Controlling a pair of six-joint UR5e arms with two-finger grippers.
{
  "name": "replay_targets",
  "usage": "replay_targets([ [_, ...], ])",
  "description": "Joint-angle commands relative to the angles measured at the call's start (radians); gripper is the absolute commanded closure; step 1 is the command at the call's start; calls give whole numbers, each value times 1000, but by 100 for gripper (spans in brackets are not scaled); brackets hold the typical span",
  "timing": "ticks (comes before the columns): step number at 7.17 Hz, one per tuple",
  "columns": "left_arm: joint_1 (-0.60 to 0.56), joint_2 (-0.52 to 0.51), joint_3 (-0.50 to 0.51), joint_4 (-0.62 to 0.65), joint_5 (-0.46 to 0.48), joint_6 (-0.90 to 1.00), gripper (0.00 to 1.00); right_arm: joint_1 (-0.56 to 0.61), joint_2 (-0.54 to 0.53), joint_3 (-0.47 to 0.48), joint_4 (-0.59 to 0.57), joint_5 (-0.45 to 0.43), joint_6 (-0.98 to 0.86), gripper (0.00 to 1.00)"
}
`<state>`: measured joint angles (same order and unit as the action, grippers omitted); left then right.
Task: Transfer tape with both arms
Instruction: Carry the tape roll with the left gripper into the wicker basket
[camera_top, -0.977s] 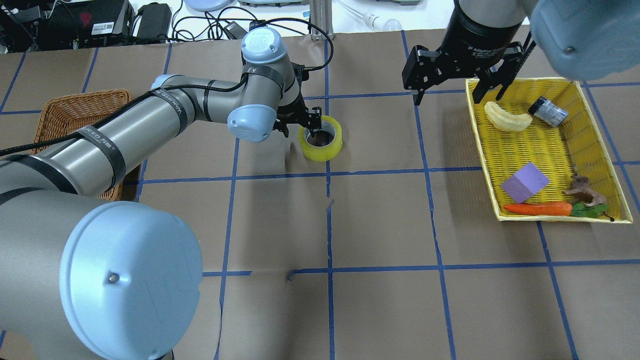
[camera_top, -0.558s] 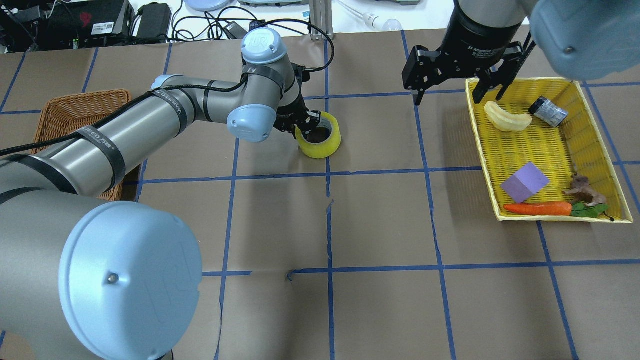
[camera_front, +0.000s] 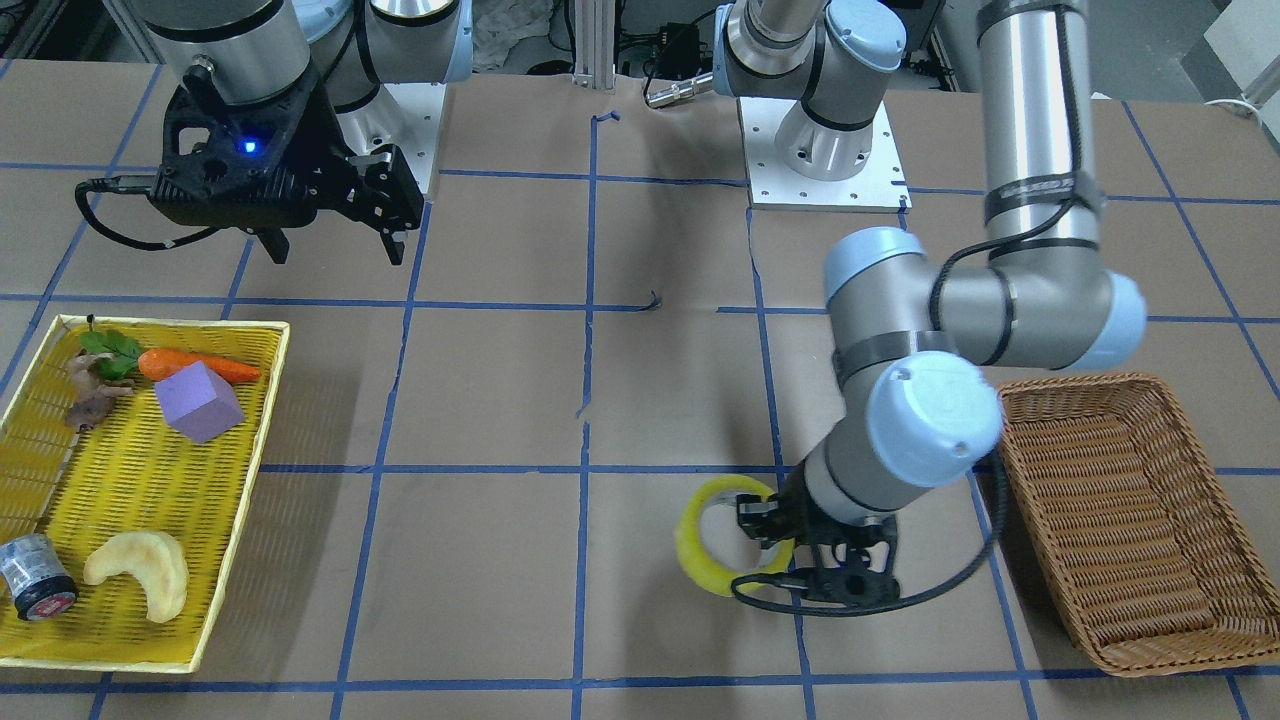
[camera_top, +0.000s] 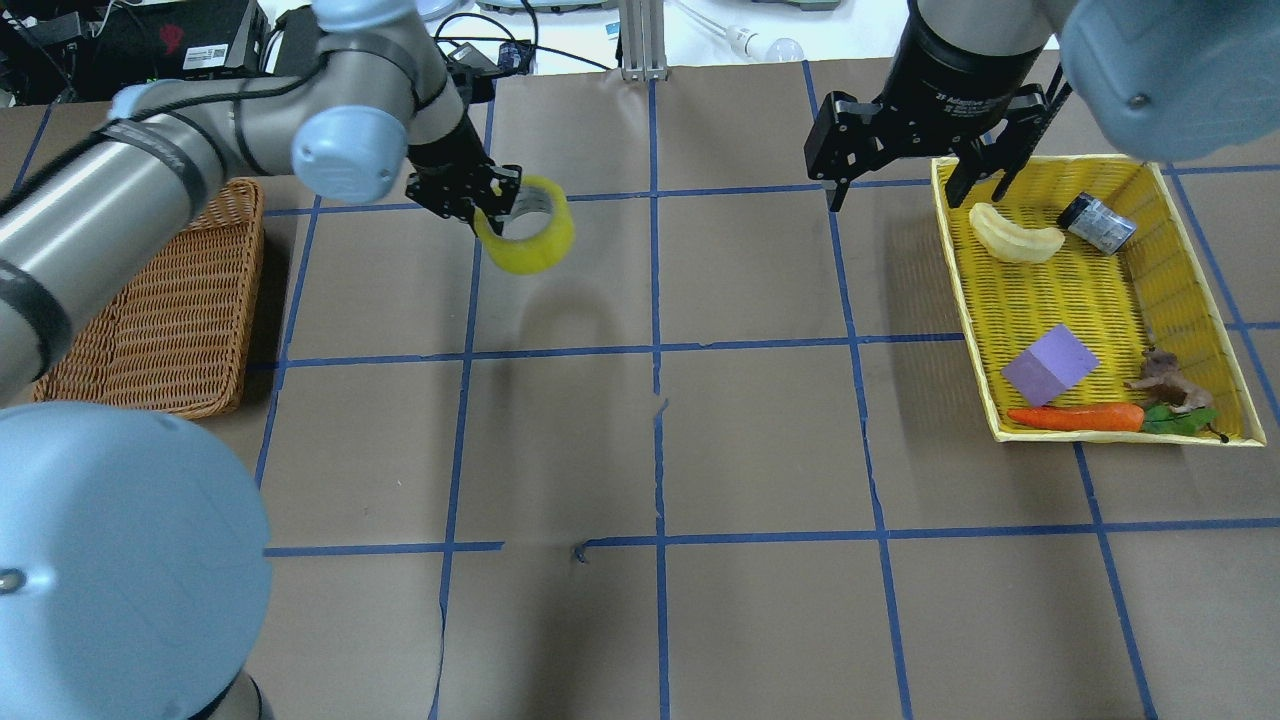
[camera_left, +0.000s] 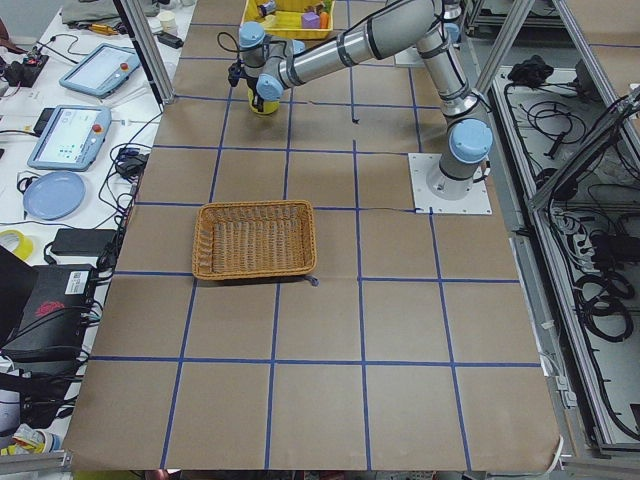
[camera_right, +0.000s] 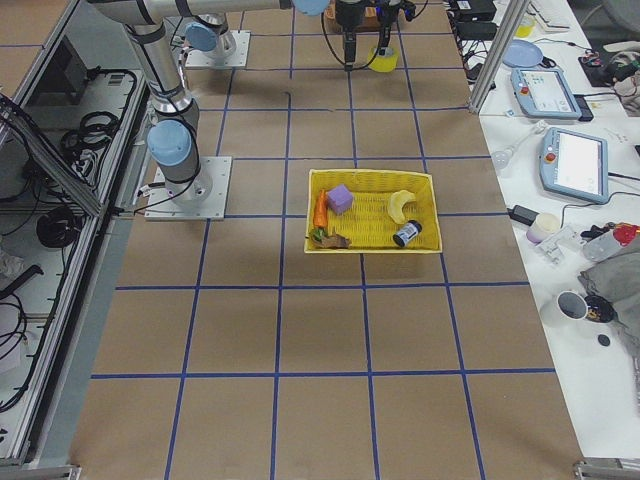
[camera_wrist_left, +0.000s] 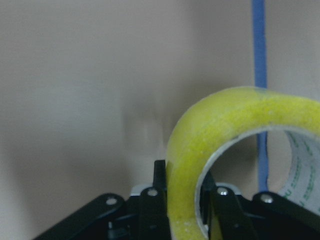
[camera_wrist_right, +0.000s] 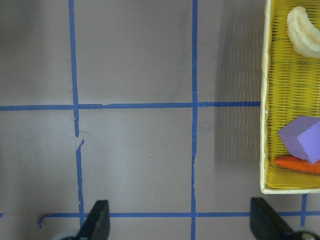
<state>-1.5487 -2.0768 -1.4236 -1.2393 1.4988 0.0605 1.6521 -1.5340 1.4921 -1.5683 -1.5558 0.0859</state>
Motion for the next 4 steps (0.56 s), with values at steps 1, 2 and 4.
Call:
replay_targets([
  [1, 180, 93, -1, -112, 131, 170, 100, 0, 0, -1, -1, -1, 2, 0],
  [2, 290, 110, -11, -115, 138, 271, 100, 0, 0, -1, -1, 0, 0, 0],
  [4, 494, 104, -50, -63, 132, 535, 100, 0, 0, -1, -1, -1, 2, 0],
])
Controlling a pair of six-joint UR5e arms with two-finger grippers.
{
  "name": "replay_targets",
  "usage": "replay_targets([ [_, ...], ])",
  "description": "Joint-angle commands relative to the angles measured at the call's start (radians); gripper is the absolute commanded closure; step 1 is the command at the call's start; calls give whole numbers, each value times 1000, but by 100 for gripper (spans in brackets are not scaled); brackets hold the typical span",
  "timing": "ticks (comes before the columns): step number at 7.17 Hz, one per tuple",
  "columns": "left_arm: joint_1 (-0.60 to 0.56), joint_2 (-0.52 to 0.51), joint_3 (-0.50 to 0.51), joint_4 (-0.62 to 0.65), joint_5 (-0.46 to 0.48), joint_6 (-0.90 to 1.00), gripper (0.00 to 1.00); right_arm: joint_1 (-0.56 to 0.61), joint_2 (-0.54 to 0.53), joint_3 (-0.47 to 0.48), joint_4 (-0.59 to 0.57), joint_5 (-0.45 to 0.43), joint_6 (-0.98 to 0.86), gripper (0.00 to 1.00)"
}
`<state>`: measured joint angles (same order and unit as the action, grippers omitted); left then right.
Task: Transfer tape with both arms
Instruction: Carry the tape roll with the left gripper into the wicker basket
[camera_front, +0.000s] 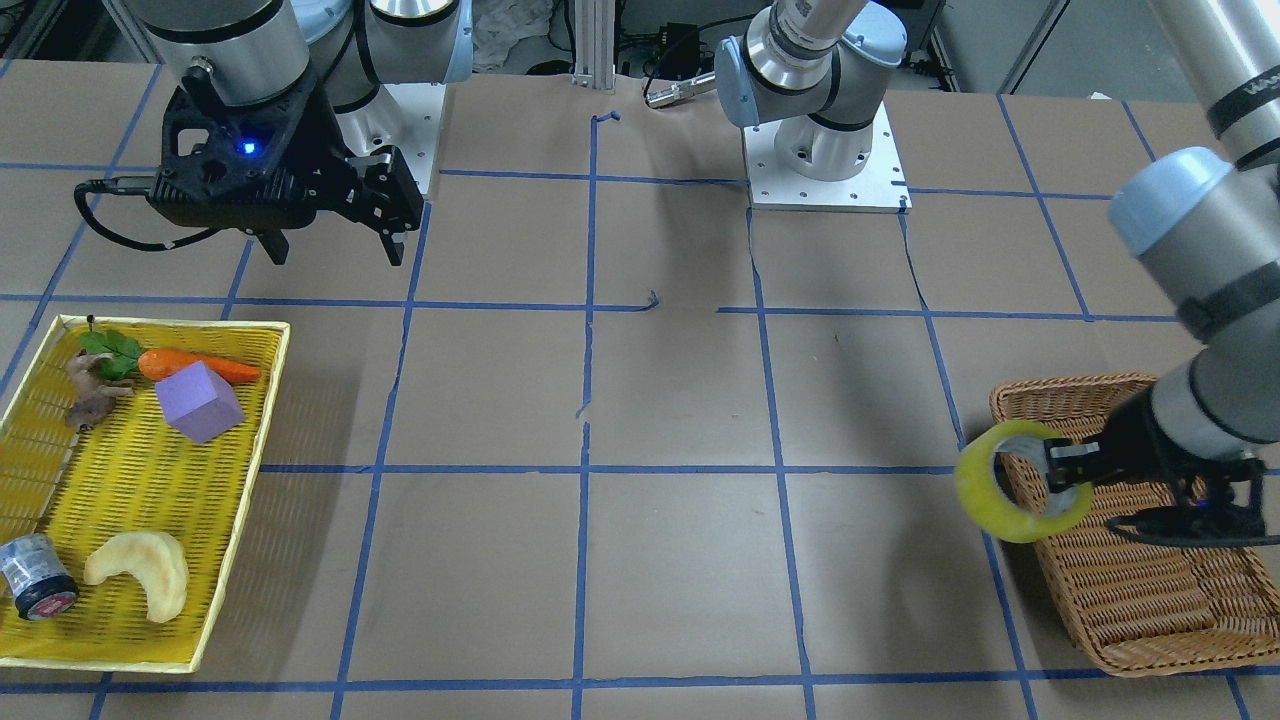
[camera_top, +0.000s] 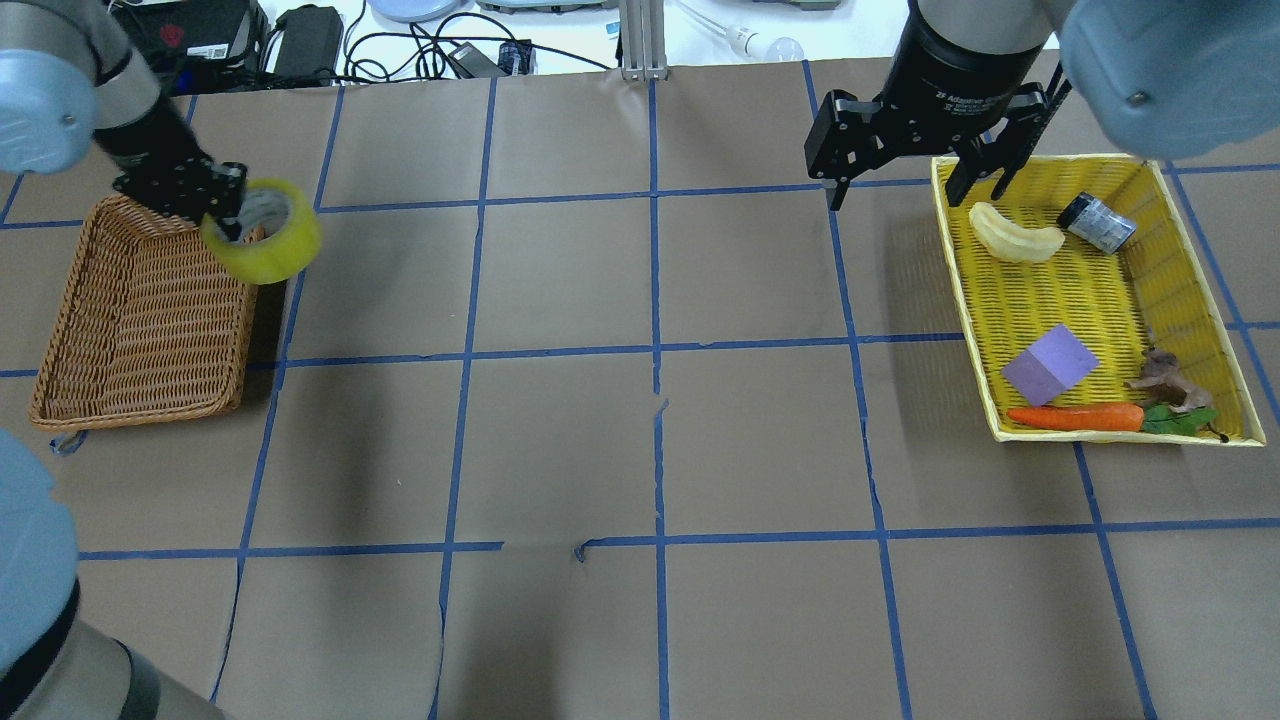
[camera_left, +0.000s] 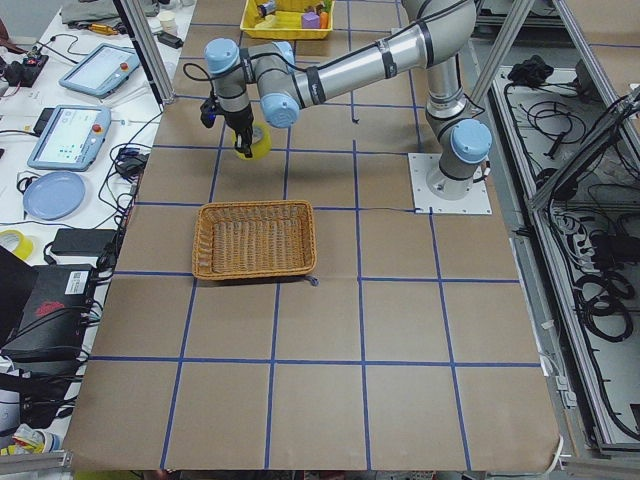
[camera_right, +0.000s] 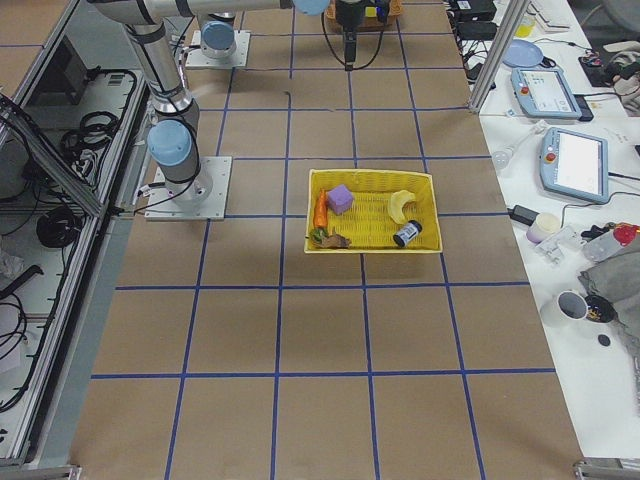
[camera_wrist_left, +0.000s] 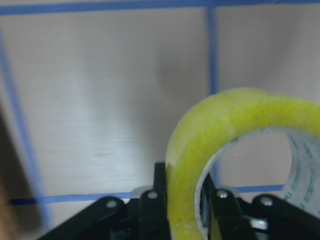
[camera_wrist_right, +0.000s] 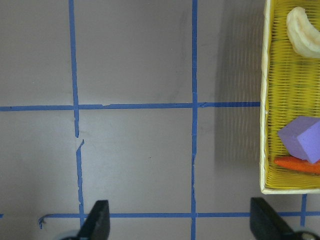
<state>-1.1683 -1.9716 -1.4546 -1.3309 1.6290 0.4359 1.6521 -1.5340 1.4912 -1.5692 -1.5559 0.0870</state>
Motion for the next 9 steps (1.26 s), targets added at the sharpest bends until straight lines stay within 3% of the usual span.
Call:
replay_targets([
  [1, 171, -24, -44, 115, 2, 261, 100, 0, 0, 0, 0, 0, 0, 0],
  [4, 223, -97, -197, 466, -8, 290, 100, 0, 0, 0, 0, 0, 0, 0],
  [5, 223, -124, -211, 504, -9, 287, 100, 0, 0, 0, 0, 2, 0, 0],
  [6, 223, -134, -213, 519, -9, 288, 80, 0, 0, 0, 0, 1, 0, 0],
  [7, 223, -133, -208, 551, -9, 281, 14, 0, 0, 0, 0, 0, 0, 0],
  [8, 217, -98, -199, 550, -1, 273, 0, 0, 0, 0, 1, 0, 0, 0],
  [9, 202, -60, -194, 530, 3, 271, 0, 1, 0, 0, 1, 0, 0, 0],
])
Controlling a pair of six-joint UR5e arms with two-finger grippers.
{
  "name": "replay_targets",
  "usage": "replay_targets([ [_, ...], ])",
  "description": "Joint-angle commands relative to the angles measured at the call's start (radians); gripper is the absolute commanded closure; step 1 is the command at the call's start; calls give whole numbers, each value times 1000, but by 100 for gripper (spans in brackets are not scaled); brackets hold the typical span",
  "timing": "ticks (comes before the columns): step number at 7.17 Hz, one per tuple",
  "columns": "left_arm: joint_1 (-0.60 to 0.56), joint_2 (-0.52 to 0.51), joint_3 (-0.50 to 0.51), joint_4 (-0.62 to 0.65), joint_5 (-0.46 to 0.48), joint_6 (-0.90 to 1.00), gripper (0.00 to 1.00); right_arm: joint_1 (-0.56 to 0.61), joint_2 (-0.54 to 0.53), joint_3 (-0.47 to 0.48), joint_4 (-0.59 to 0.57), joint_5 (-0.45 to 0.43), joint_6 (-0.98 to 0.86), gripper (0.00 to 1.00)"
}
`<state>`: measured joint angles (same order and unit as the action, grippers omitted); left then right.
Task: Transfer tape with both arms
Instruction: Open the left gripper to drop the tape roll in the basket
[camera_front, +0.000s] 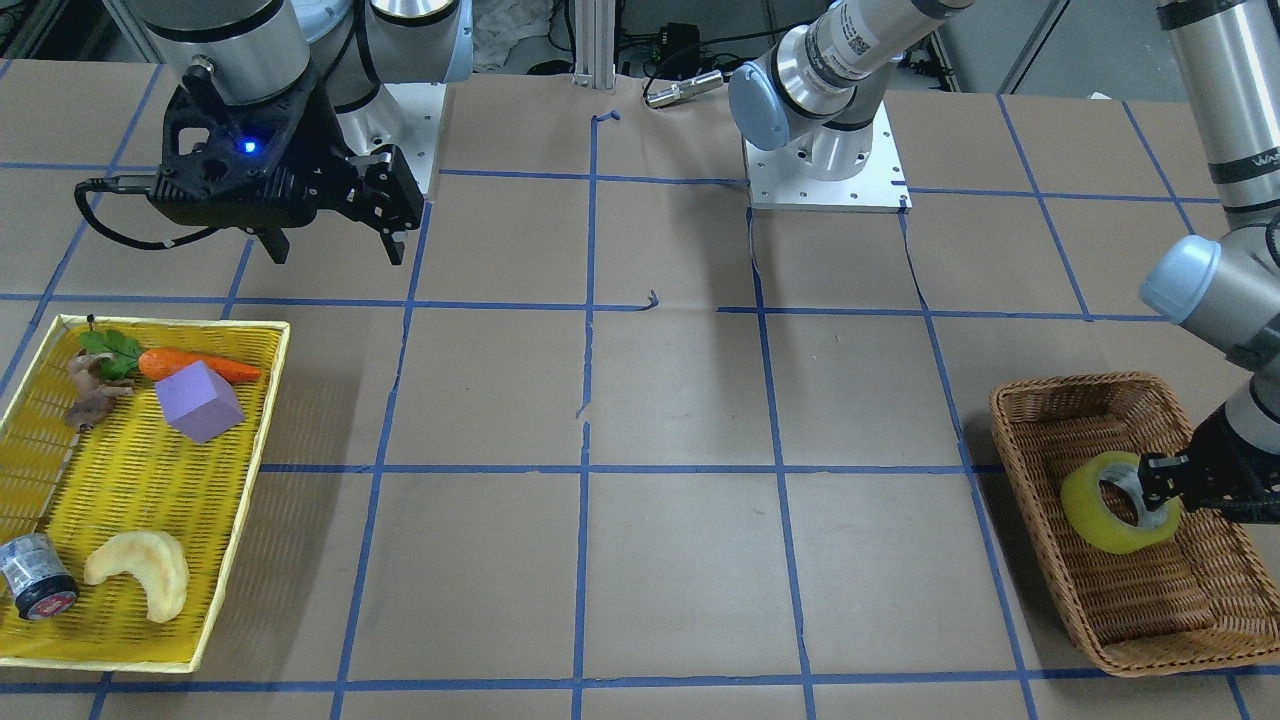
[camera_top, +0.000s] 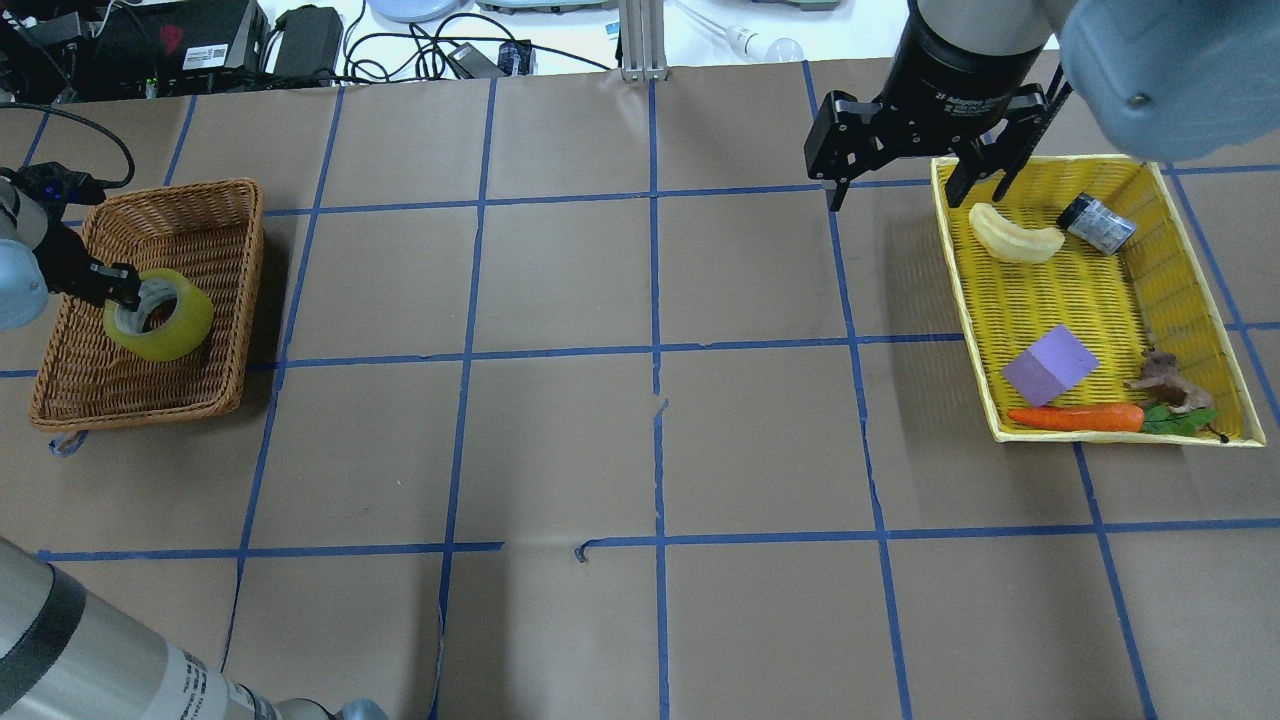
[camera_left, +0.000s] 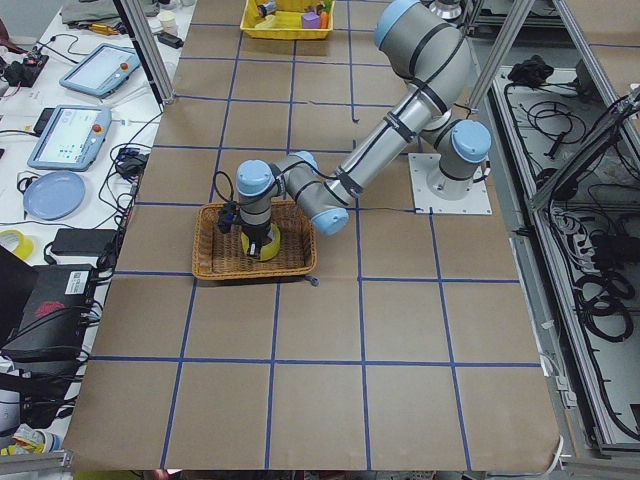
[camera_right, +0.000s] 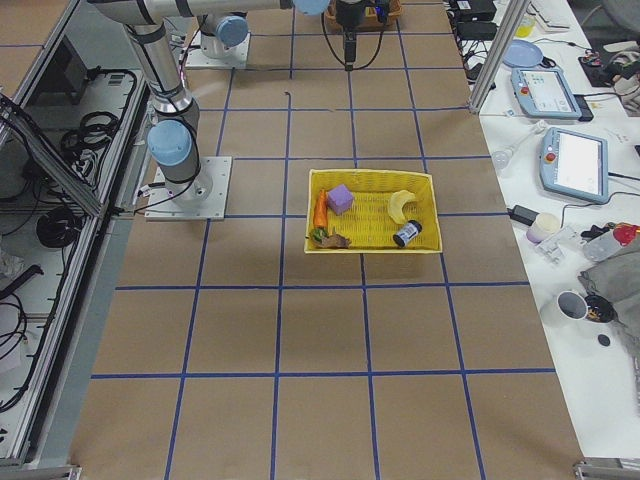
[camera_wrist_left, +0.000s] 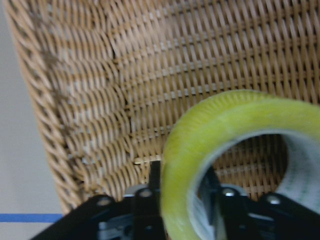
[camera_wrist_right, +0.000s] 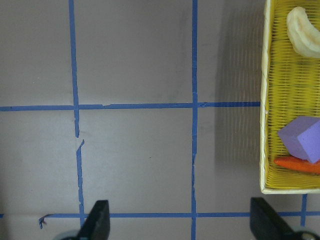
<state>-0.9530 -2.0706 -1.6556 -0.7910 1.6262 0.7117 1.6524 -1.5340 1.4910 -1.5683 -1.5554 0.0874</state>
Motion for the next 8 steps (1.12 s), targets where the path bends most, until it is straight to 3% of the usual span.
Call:
replay_targets([
  [1, -36, 90, 8, -87, 6, -67, 0, 1, 0, 0, -1, 4, 2, 0],
  [5, -321, 321, 40, -523, -61, -448, 0, 1, 0, 0, -1, 11, 3, 0],
  [8, -644, 395, 39, -606, -98, -792, 0, 1, 0, 0, -1, 5, 2, 0],
])
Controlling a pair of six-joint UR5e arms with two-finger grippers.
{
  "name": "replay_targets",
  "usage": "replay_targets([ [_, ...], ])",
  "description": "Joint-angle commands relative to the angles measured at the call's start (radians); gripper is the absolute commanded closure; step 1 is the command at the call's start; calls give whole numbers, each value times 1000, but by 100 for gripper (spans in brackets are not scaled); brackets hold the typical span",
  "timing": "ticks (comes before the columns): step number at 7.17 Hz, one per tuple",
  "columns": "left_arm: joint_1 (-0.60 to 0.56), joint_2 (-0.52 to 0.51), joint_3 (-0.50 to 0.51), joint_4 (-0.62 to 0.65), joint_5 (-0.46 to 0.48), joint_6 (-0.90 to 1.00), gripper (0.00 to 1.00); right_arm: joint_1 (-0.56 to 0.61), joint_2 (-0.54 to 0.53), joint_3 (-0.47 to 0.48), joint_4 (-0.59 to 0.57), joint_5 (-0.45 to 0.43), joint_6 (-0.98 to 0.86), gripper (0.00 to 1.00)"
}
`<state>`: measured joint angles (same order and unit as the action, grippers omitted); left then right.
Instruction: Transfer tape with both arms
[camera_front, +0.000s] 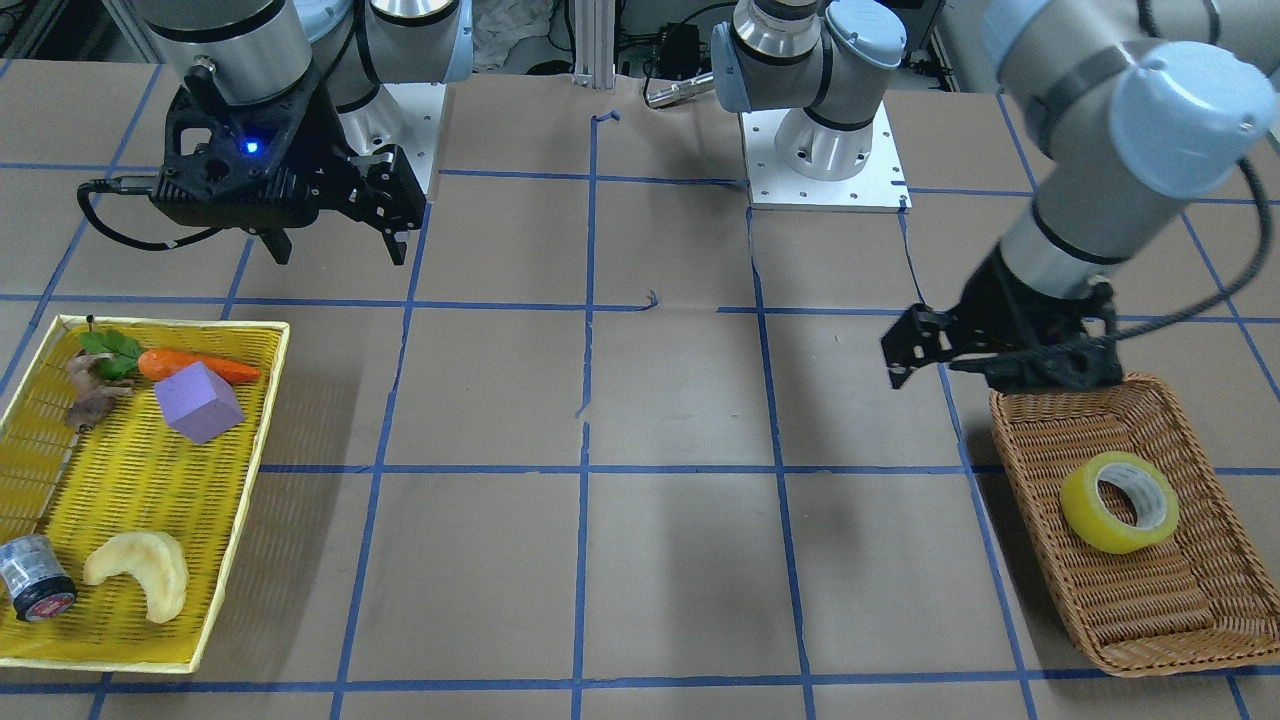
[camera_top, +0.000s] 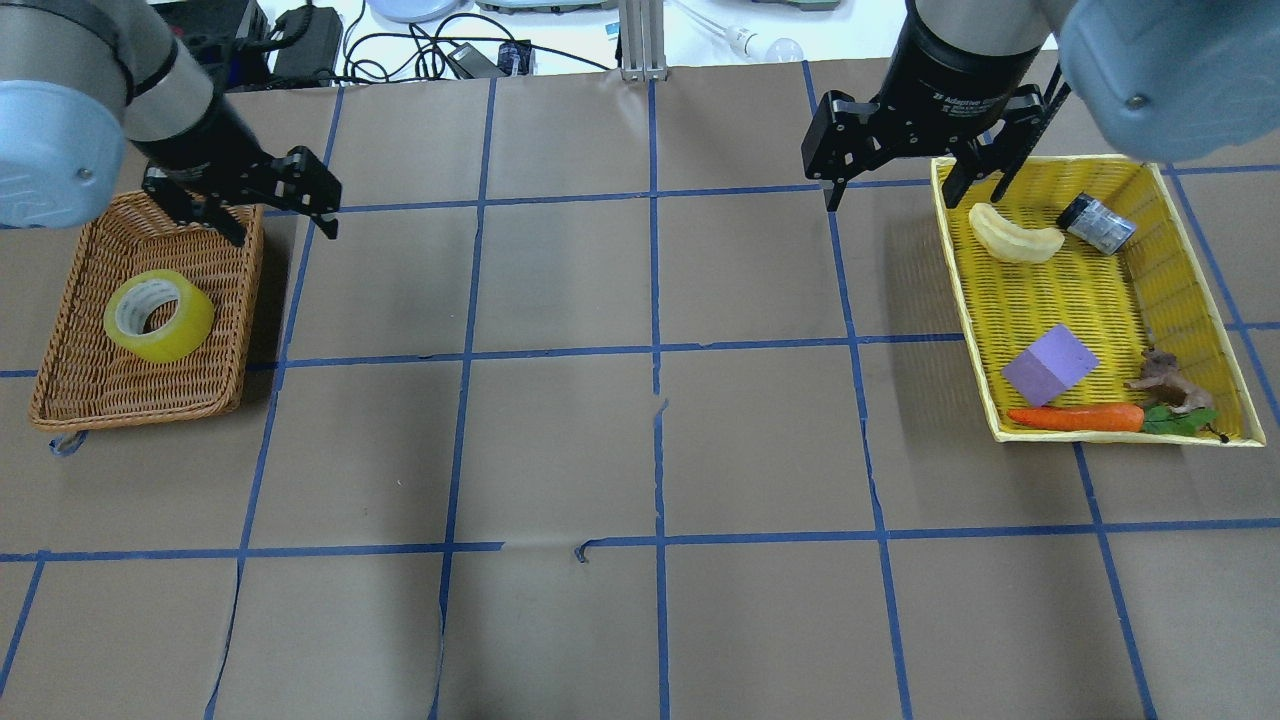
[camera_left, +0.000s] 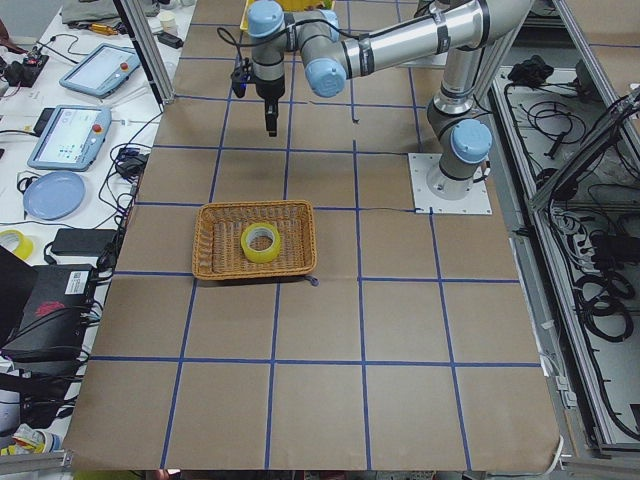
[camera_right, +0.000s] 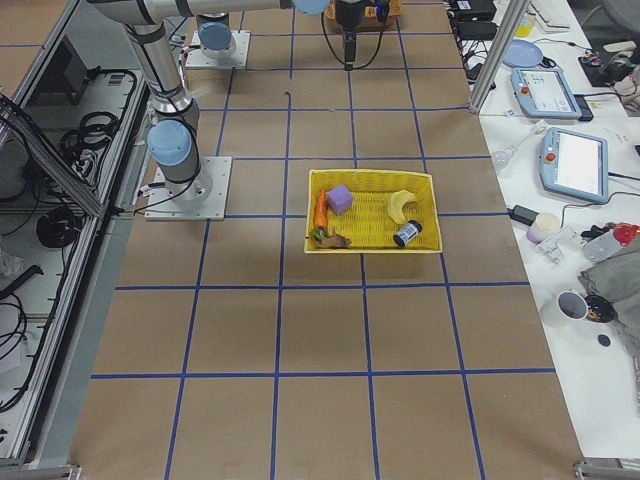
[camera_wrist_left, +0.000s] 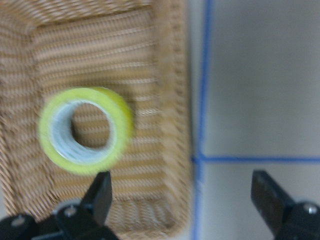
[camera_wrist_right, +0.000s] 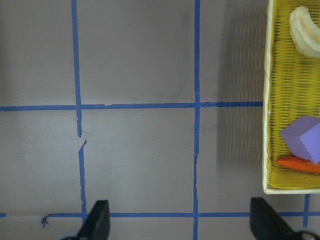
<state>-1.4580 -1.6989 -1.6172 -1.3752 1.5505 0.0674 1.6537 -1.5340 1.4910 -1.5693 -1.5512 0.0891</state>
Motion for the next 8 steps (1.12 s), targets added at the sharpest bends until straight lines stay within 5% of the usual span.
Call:
replay_targets([
  [1, -209, 18, 2, -25, -36, -181, 0, 0, 0, 0, 2, -1, 0, 0],
  [5, -217, 1, 143, -230, -44, -176, 0, 0, 0, 0, 0, 10, -2, 0],
  [8, -214, 2, 137, -262, -10, -167, 0, 0, 0, 0, 0, -1, -26, 0],
])
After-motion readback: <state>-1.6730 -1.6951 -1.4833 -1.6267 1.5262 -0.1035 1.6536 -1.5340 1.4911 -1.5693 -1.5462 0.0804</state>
